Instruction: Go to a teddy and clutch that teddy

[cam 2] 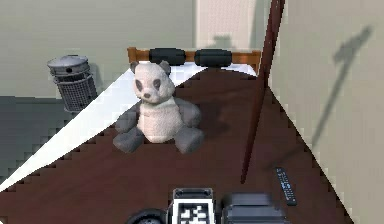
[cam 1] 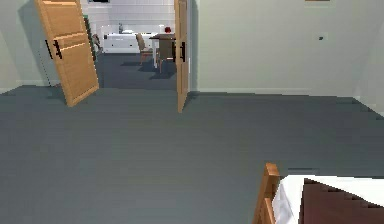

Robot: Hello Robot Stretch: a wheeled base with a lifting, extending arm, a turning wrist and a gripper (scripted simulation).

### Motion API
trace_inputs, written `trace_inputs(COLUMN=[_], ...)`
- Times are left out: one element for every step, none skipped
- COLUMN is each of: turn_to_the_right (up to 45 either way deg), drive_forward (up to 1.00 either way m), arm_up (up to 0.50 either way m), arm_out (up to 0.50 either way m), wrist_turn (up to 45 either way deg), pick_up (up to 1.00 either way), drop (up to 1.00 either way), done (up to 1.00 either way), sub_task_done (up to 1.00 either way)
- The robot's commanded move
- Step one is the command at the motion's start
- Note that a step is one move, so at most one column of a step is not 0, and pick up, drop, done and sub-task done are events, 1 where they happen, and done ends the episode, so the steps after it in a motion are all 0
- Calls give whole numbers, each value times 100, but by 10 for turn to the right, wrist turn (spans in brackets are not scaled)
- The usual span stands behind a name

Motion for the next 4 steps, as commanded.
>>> trace_inputs(turn_to_the_right=[0,0,0,0], drive_forward=[0,0,0,0], arm_up=[0,0,0,0], arm_out=[44,0,0,0], wrist_turn=[0,450,450,450], pick_up=[0,0,0,0], drop=[0,0,0,0], done=[0,0,0,0], sub_task_done=[0,0,0,0])
